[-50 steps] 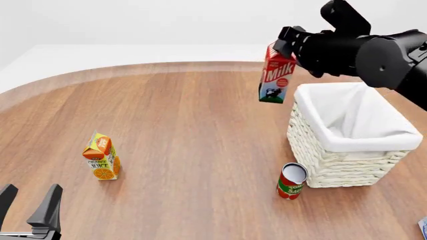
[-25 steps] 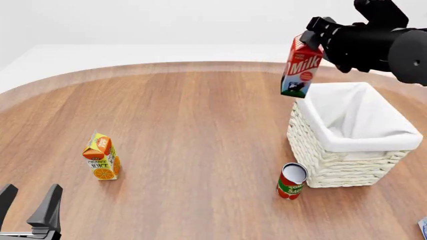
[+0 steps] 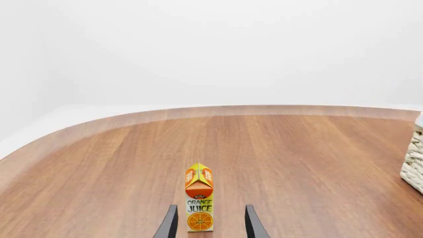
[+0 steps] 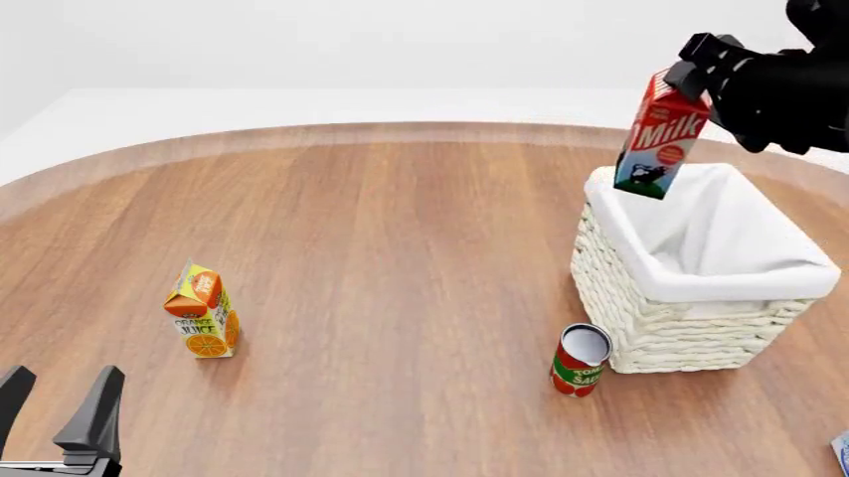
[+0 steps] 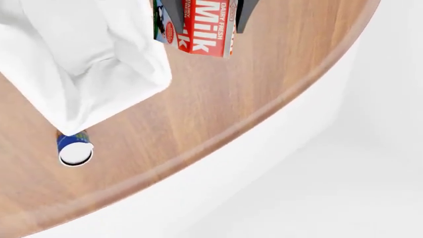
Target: Pick the milk and place it in the basket.
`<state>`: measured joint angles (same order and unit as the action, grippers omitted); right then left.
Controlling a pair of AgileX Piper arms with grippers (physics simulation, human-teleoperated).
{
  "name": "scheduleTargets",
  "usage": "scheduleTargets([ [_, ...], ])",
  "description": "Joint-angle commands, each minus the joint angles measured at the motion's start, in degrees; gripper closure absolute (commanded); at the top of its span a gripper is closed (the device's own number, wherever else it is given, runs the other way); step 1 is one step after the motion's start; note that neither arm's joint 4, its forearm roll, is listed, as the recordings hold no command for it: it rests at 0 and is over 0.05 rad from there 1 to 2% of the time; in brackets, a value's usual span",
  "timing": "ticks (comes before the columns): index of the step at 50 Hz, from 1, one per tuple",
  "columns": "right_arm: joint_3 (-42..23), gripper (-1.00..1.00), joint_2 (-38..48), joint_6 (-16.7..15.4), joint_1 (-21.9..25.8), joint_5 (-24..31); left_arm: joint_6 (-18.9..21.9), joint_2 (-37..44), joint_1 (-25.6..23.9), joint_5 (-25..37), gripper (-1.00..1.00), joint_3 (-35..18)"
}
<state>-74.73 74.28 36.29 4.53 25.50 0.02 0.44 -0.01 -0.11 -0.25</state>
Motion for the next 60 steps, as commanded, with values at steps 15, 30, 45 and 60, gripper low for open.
scheduleTargets([
  [15,3.1,1.00,-3.1,0.3,-7.5,-1.3,0.0,0.0,0.0,0.0,-1.00,0.0],
  [30,4.1,1.00,-1.9,0.4,-9.4,-2.9,0.0,0.0,0.0,0.0,-1.00,0.0],
  [45,5.1,1.00,0.6,0.0,-11.2,-5.1,0.1,0.0,0.0,0.0,-1.00,0.0],
  [60,6.2,1.00,1.3,-0.8,-12.9,-5.7,0.0,0.0,0.0,0.0,-1.00,0.0],
])
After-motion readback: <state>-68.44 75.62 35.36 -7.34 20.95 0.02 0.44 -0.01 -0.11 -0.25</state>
